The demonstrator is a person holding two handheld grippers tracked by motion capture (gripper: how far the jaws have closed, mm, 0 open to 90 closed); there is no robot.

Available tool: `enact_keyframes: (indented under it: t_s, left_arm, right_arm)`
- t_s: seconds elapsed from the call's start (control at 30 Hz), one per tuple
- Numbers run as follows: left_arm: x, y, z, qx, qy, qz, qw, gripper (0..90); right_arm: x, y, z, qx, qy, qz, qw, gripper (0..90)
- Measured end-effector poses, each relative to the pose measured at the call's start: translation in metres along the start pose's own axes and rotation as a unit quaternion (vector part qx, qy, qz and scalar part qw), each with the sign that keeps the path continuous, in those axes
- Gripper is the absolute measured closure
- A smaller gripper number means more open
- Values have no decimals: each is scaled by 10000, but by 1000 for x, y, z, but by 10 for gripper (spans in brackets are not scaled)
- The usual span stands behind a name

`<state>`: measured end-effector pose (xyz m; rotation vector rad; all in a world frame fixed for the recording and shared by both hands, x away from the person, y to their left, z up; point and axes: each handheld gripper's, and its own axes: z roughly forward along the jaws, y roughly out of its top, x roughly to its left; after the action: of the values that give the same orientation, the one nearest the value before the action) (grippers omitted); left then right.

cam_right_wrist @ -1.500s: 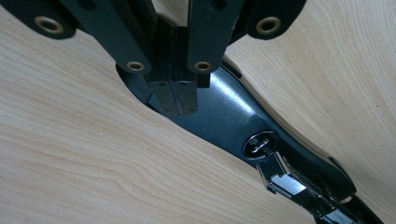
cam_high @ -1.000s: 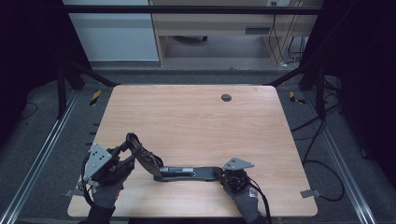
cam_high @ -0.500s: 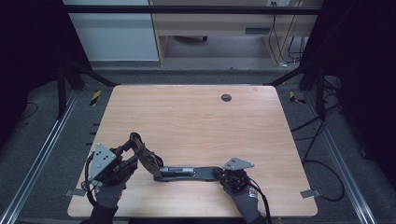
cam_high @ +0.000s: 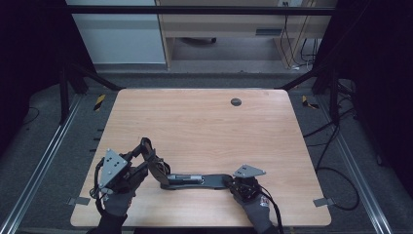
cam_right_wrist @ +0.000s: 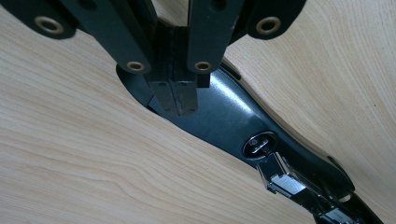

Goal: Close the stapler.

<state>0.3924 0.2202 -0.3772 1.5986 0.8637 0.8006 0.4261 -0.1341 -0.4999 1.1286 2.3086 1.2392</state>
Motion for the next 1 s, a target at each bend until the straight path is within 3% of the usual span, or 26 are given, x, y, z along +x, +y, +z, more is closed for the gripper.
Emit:
enact_keyframes:
  t_s: [1.0]
  left_arm:
    - [-15,4,7,30,59,278,9996,585]
  right_arm:
    - [-1,-1,-2,-2,-1,12,10000,900]
